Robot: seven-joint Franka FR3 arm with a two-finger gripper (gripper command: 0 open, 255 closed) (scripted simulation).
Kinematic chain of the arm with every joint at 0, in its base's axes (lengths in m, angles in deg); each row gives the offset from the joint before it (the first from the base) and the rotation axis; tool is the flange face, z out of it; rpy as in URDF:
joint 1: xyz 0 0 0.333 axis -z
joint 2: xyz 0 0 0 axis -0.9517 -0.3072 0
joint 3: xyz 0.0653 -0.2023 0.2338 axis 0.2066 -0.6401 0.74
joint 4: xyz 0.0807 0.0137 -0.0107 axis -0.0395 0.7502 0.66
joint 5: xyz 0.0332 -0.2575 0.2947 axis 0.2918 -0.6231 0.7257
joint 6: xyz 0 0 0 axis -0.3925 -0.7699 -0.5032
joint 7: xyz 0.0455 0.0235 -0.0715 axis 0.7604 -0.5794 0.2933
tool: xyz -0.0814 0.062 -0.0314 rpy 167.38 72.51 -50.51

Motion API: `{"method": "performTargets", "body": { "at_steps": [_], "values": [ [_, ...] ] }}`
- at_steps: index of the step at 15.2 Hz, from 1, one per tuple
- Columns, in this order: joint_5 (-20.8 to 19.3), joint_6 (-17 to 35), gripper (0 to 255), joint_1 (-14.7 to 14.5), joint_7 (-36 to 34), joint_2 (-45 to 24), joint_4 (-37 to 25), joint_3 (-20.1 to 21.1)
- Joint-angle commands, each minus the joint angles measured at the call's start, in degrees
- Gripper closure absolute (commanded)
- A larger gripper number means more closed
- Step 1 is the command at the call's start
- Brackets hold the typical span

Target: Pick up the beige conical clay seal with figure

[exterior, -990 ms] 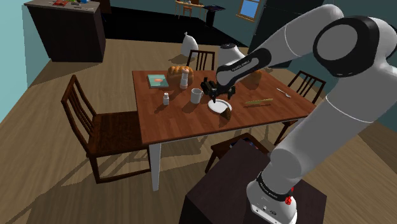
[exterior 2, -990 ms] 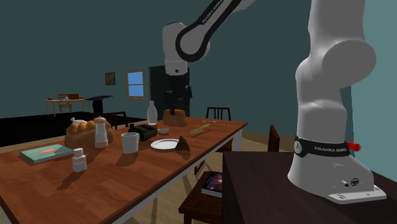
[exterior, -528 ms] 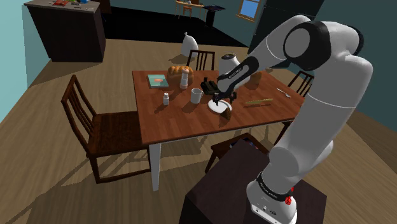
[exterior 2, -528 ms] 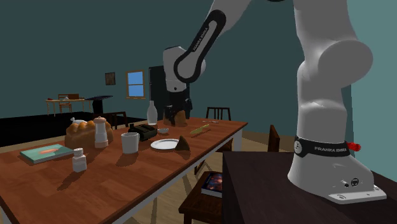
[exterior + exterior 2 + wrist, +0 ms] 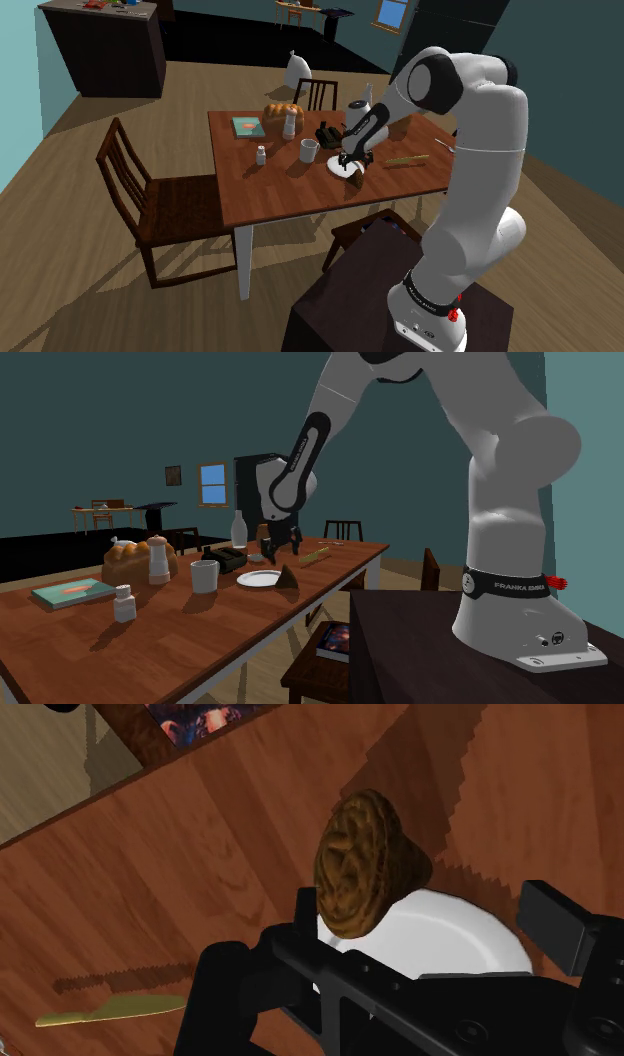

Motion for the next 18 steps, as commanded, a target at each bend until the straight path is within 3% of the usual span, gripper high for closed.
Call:
{"method": "performTargets", "body": {
  "at_steps": [1,12,13,18],
  "values": [
    [0.5,0.9,0,1.0,-0.7,-3.5,-2.8,-0.7],
    [0.6,5.2,0,1.8,-2.7,-11.6,-6.4,-1.3],
    [0.6,5.2,255,1.8,-2.7,-11.5,-6.3,-1.3],
    [0.5,5.3,255,1.9,-2.7,-11.5,-6.3,-1.3]
  ]
}}
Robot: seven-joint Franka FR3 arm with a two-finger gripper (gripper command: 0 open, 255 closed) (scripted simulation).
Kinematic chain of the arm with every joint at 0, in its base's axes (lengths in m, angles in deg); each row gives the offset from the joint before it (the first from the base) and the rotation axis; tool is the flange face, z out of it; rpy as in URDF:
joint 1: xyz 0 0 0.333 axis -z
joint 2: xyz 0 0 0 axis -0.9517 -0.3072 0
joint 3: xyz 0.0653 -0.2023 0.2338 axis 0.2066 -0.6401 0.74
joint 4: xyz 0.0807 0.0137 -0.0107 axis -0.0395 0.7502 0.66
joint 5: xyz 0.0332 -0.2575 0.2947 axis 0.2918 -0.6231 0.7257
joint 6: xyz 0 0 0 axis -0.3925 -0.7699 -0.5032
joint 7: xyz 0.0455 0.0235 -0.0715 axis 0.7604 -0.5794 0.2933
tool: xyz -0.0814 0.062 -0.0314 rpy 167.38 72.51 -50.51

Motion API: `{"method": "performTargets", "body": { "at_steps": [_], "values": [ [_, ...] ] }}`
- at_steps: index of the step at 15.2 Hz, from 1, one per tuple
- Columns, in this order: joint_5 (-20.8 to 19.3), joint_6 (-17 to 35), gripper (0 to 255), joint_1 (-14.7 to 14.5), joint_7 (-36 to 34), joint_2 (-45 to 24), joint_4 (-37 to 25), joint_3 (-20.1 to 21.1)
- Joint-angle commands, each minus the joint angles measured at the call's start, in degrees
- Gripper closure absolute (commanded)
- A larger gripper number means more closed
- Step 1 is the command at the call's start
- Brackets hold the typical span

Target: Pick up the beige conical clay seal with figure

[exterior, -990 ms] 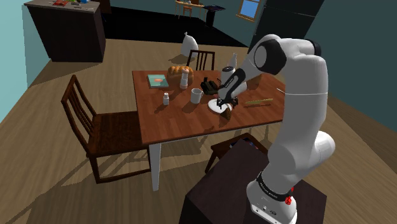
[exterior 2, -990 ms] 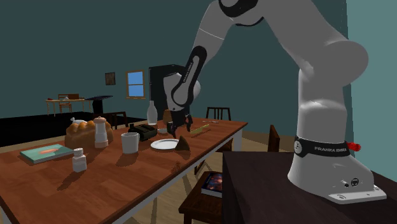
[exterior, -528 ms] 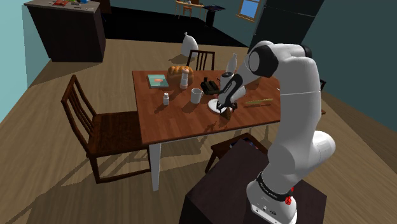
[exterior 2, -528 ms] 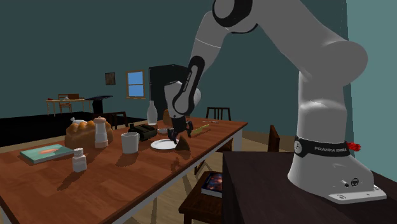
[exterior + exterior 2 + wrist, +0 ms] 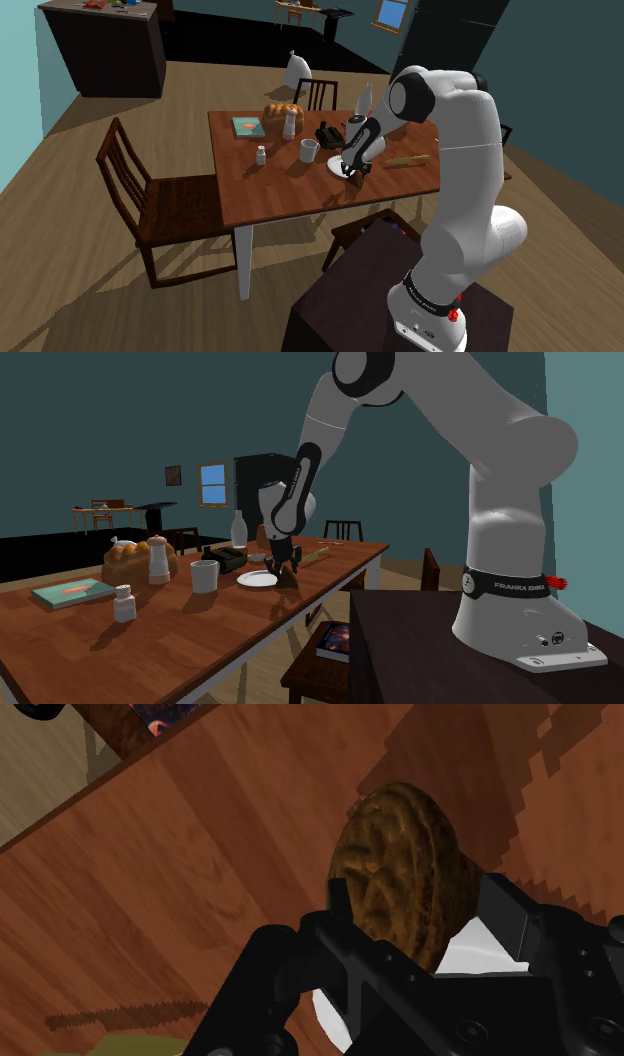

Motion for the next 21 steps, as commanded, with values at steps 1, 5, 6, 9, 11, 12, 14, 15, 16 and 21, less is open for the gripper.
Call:
{"method": "performTargets", "body": {
  "at_steps": [1,5,6,9,11,12,14,15,16,21],
  "values": [
    [0.0,0.0,255,0.0,0.0,-0.1,0.0,0.0],
    [0.1,-0.5,255,0.0,0.2,0.6,0.1,0.1],
    [0.1,-1.0,255,0.0,0.4,1.3,0.4,0.1],
    [0.2,-2.5,255,0.0,1.0,3.4,0.9,0.2],
    [0.3,-3.5,255,0.0,1.4,4.8,1.2,0.2],
    [0.4,-4.0,255,0.0,1.7,5.5,1.4,0.3],
    [0.5,-5.1,255,0.0,2.1,6.8,1.6,0.3],
    [0.6,-5.6,255,0.0,2.3,7.5,1.7,0.4],
    [0.6,-6.1,255,-0.1,2.5,8.1,1.8,0.4],
    [0.8,-7.9,255,-0.1,3.2,10.1,2.0,0.5]
  ]
}}
